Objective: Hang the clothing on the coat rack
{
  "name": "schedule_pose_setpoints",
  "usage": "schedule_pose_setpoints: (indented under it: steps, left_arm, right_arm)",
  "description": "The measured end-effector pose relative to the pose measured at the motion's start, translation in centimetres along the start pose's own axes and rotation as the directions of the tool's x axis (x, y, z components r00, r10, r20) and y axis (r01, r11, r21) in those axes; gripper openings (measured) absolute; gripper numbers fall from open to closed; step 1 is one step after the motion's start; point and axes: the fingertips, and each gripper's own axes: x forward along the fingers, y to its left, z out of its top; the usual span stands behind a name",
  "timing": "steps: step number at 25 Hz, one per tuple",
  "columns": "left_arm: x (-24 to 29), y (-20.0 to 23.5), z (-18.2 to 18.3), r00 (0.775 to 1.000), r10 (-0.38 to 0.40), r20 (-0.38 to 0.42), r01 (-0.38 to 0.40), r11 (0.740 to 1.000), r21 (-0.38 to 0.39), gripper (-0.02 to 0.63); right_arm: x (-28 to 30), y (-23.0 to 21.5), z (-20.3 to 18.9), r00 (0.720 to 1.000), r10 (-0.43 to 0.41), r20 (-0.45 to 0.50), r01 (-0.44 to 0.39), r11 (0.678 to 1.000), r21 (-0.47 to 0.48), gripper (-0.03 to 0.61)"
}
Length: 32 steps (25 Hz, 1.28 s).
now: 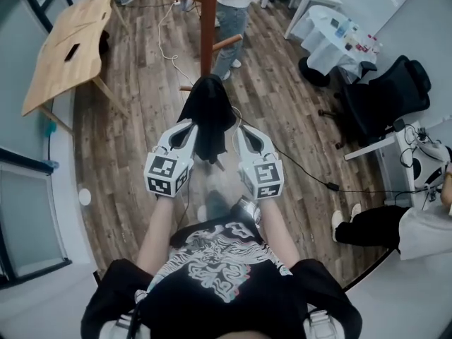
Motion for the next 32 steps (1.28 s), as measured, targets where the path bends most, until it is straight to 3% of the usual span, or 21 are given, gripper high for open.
schedule_pose_setpoints:
  steps: [14, 32]
  left_arm:
    - [-1.8, -1.1, 0.2, 1.0, 0.03, 0.003, -0.03, 1.0, -0.002, -0.011]
    - [1.1, -1.1, 1.8, 0.996, 0.084, -0.016, -0.084, 0.996, -0.015, -0.011]
  right_arm:
    - [-2.6, 1.6, -0.3, 1.0, 0.002, 0.005, -0.002, 1.0, 0.007, -0.001]
    - [-1.8, -2.7, 0.0, 1.0, -0.007, 0.004, 0.007, 0.999, 0.042, -0.002]
